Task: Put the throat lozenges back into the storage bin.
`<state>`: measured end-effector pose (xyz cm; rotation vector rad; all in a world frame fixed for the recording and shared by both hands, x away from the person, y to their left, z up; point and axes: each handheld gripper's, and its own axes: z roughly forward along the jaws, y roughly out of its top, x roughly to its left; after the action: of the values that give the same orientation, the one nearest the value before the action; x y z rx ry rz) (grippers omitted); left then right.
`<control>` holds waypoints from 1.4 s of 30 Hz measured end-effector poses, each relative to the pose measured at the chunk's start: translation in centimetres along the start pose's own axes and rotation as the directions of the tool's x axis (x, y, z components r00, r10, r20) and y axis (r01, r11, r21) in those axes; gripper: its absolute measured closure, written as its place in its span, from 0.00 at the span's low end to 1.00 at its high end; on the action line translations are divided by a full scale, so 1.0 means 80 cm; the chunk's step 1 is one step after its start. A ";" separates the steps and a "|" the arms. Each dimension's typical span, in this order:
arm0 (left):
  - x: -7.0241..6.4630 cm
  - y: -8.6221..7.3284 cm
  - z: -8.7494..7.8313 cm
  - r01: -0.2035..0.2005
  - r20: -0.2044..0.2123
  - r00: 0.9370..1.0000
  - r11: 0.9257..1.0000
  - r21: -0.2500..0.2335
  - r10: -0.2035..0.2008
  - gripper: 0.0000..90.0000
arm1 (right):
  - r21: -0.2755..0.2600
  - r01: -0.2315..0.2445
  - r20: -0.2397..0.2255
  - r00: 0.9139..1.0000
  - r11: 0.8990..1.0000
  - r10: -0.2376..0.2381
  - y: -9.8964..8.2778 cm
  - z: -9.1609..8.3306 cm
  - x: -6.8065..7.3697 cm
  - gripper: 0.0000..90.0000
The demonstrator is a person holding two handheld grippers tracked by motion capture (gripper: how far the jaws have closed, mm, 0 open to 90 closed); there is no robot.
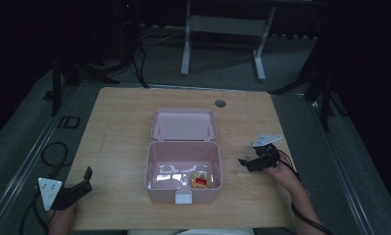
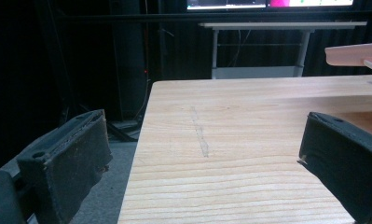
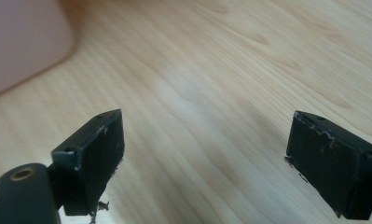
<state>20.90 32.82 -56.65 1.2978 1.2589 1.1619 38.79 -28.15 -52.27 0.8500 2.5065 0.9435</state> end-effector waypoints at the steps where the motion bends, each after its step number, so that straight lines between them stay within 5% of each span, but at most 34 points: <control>1: 0.000 0.000 0.000 0.000 0.000 1.000 1.000 0.000 0.000 0.03 | -0.005 -0.012 0.017 1.000 1.000 0.012 -0.003 0.000 -0.002 0.12; 6: 0.000 0.000 0.000 0.001 0.000 1.000 1.000 -0.001 -0.001 0.03 | -0.057 -0.081 0.107 0.991 0.995 0.087 -0.021 -0.005 -0.012 0.12; 13: 0.000 0.000 0.000 -0.001 0.001 1.000 1.000 -0.001 0.001 0.03 | -0.102 -0.154 0.156 0.973 0.983 0.169 -0.043 -0.016 -0.020 0.12; 17: 0.000 0.000 0.000 0.002 0.000 1.000 1.000 -0.001 -0.002 0.03 | -0.147 -0.225 0.226 0.940 0.963 0.255 -0.060 -0.026 -0.027 0.12; 23: 0.000 0.000 0.000 0.002 0.000 1.000 1.000 -0.003 -0.002 0.03 | -0.190 -0.304 0.268 0.899 0.934 0.347 -0.080 -0.041 -0.037 0.12; 26: 0.000 0.000 0.000 0.001 0.000 1.000 1.000 -0.002 -0.001 0.03 | -0.246 -0.344 0.295 0.864 0.906 0.408 -0.089 -0.049 -0.041 0.12; 28: 0.000 0.000 0.000 0.003 -0.001 1.000 1.000 -0.004 -0.003 0.03 | -0.246 -0.349 0.310 0.855 0.904 0.415 -0.092 -0.051 -0.043 0.12; 32: 0.000 0.000 0.000 0.004 0.000 1.000 1.000 -0.006 -0.004 0.03 | -0.234 -0.336 0.320 0.859 0.912 0.399 -0.096 -0.051 -0.044 0.12; 36: 0.001 0.000 -0.001 0.004 0.001 1.000 1.000 -0.006 -0.004 0.03 | -0.233 -0.324 0.368 0.843 0.917 0.392 -0.097 -0.049 -0.042 0.12; 42: 0.000 0.000 -0.001 0.004 -0.002 1.000 1.000 -0.006 -0.004 0.03 | -0.200 -0.315 0.372 0.852 0.928 0.369 -0.096 -0.045 -0.040 0.12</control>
<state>20.85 32.84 -56.67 1.2897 1.2580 1.1633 36.30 -36.53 -54.58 1.3282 1.9526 0.9124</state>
